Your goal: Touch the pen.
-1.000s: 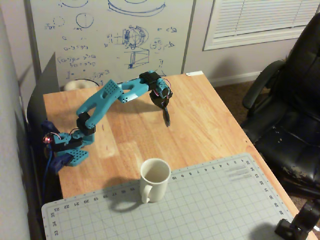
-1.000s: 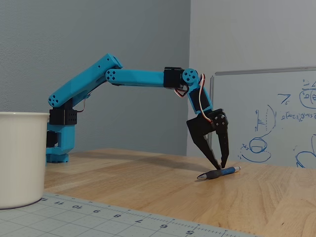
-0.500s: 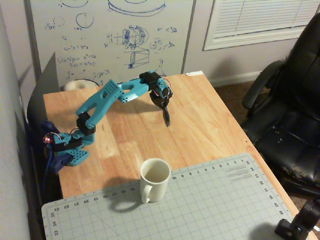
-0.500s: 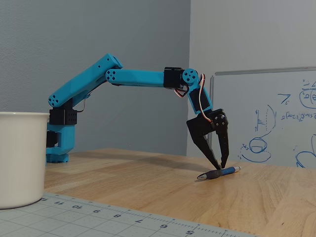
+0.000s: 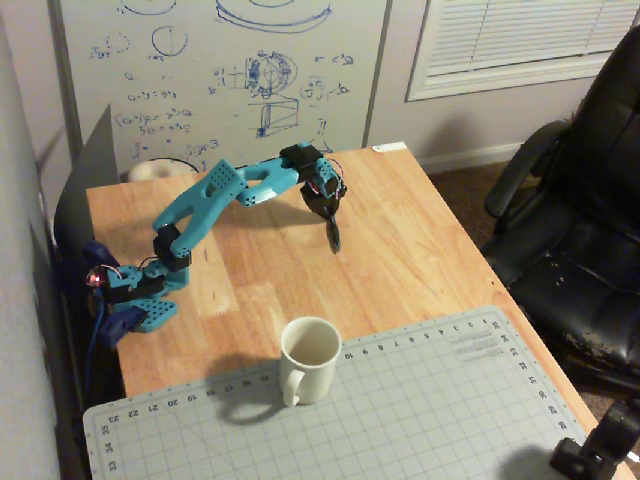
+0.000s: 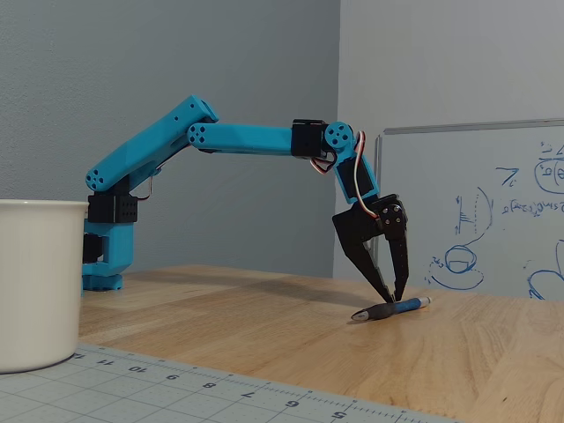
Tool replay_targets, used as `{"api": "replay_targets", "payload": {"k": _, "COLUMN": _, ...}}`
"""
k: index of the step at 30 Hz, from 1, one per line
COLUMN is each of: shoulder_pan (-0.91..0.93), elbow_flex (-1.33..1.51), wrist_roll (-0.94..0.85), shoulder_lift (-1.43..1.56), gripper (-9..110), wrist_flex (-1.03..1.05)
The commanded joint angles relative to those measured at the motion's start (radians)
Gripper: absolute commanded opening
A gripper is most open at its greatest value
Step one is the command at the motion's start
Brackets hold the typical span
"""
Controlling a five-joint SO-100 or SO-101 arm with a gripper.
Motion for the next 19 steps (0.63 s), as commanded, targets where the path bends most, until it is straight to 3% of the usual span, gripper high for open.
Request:
{"api": "replay_targets", "payload": {"k": 1, "shoulder_pan": 0.026, "elbow_flex": -0.087, "wrist_roll": -0.003, "shoulder_lift": 0.044, "gripper": 1, "wrist_flex": 0.005}}
{"api": "replay_targets", "payload": {"k": 19, "shoulder_pan": 0.035, "elbow_flex": -0.087, "wrist_roll": -0.003, "shoulder_lift": 0.044, "gripper": 1, "wrist_flex": 0.006}}
